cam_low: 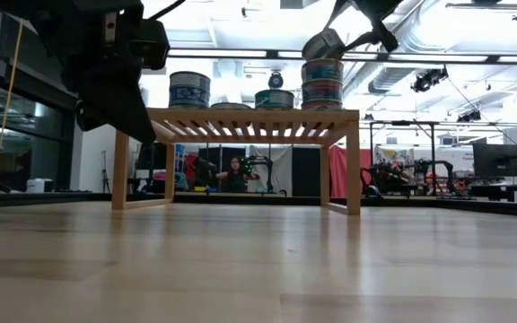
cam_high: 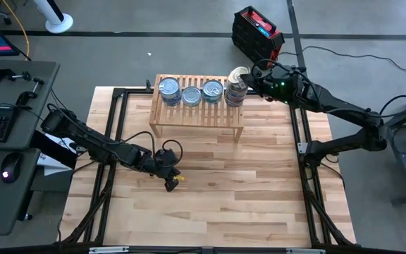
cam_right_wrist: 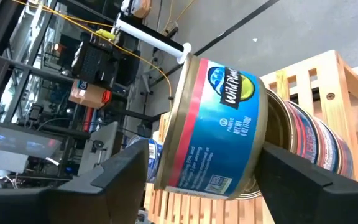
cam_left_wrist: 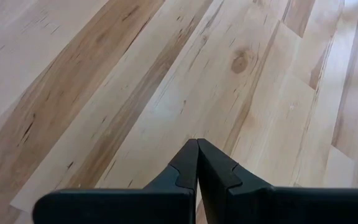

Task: Stack canned seafood by type on shelf
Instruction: Stack the blue-pink tuna can on top of the other blue-pink tuna can on the shelf

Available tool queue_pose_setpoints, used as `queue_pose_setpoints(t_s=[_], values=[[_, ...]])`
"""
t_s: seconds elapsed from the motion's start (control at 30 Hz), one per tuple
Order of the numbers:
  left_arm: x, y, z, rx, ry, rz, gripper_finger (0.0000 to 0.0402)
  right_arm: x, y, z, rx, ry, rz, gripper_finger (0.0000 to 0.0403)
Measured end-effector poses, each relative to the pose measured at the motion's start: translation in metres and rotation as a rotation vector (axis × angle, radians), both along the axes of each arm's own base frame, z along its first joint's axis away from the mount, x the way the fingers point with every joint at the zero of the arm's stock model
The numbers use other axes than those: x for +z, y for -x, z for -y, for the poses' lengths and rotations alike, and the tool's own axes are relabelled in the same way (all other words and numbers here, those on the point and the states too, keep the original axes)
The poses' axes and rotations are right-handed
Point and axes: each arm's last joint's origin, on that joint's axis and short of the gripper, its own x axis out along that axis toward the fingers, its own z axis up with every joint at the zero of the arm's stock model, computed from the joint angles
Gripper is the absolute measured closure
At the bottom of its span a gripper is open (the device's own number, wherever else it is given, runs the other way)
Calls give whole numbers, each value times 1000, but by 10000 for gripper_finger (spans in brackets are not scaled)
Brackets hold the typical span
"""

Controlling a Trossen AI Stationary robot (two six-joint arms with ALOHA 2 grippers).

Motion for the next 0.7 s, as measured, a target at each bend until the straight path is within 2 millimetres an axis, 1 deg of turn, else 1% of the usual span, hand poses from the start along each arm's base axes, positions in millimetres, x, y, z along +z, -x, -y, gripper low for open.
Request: queue_pose_setpoints(t_s=[0.4, 0.7], values=[[0, 0, 0, -8, -7, 0, 401, 0, -1, -2, 30, -15, 11, 134], [0, 0, 0, -2, -2, 0, 402, -2, -2, -2, 51, -5, -15, 133]])
